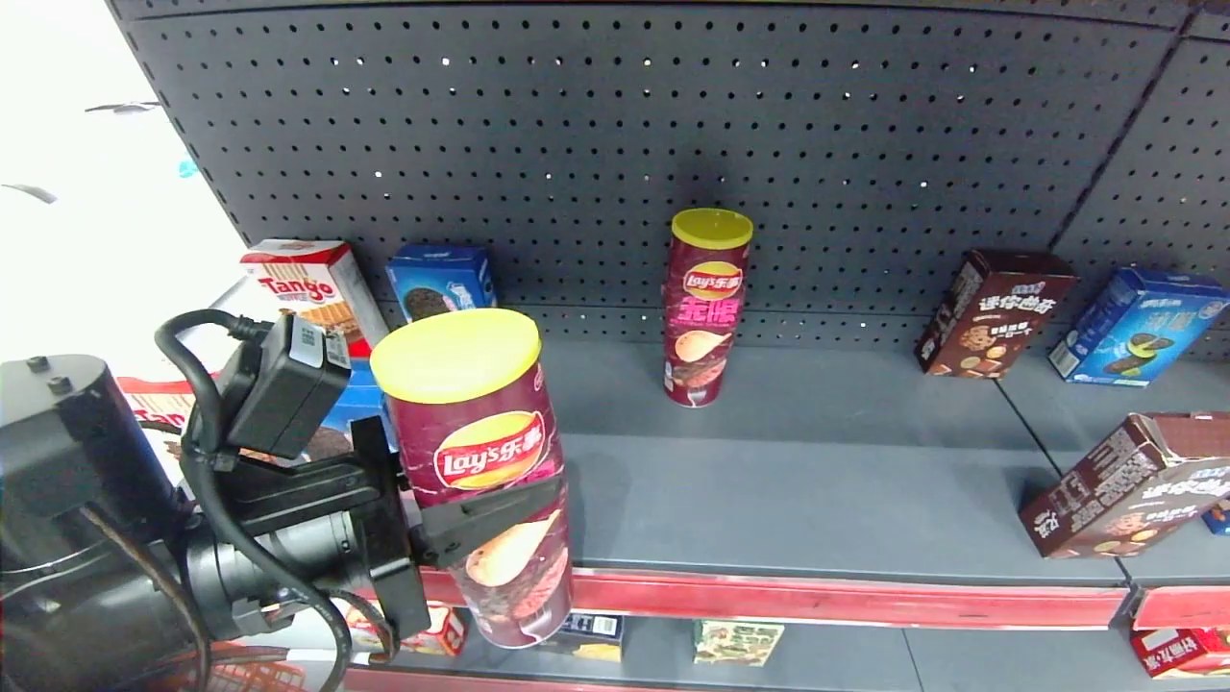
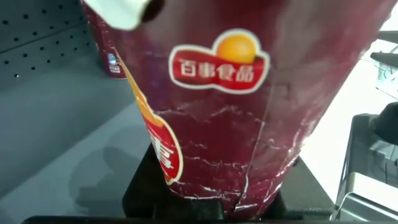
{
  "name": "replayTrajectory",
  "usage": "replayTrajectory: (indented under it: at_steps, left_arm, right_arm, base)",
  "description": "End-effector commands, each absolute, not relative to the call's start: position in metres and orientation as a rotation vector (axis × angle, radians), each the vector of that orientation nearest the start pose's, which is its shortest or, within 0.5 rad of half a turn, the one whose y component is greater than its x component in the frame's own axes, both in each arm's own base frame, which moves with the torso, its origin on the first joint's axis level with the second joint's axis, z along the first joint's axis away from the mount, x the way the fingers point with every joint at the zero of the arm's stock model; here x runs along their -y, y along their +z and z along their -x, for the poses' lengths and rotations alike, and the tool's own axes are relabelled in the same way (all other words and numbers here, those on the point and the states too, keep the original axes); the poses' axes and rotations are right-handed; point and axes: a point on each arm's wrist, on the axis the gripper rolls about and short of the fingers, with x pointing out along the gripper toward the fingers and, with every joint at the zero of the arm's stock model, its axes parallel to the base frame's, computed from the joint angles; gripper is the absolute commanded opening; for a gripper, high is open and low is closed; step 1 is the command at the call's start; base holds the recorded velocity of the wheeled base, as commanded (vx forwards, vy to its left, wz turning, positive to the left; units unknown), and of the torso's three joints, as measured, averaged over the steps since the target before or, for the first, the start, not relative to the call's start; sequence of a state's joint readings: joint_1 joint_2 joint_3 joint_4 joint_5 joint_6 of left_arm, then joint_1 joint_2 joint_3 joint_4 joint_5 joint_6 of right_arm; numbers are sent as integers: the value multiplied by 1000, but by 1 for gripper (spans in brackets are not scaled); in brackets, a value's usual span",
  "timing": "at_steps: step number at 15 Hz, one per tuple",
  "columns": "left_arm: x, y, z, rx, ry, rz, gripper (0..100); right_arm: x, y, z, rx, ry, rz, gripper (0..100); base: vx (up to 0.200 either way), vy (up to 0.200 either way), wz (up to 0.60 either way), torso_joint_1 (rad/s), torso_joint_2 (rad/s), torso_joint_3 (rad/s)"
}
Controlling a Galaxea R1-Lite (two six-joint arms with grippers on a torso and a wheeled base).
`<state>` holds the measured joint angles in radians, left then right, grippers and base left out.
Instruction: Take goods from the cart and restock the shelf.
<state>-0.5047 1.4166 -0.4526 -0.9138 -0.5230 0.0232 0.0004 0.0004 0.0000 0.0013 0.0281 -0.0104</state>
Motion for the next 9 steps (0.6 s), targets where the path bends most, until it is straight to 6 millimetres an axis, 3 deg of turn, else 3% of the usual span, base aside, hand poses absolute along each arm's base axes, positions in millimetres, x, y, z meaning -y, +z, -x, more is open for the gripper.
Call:
replayTrajectory:
  at_steps: [1, 3, 9]
  left_arm:
    - [114, 191, -183, -43, -1030, -20, 0]
    - [114, 189, -183, -47, -1030, -20, 0]
    - [114, 189, -182, -46, -1028, -20, 0]
  right_arm:
    - [-1, 75, 23, 0, 29, 12, 100]
    - [-1, 75, 23, 0, 29, 15, 100]
    - [-1, 75, 23, 0, 28, 11, 100]
  base:
    - [0, 0, 0, 0, 0, 0]
    - [0, 0, -300, -1, -4, -4]
    - [0, 0, 0, 0, 0, 0]
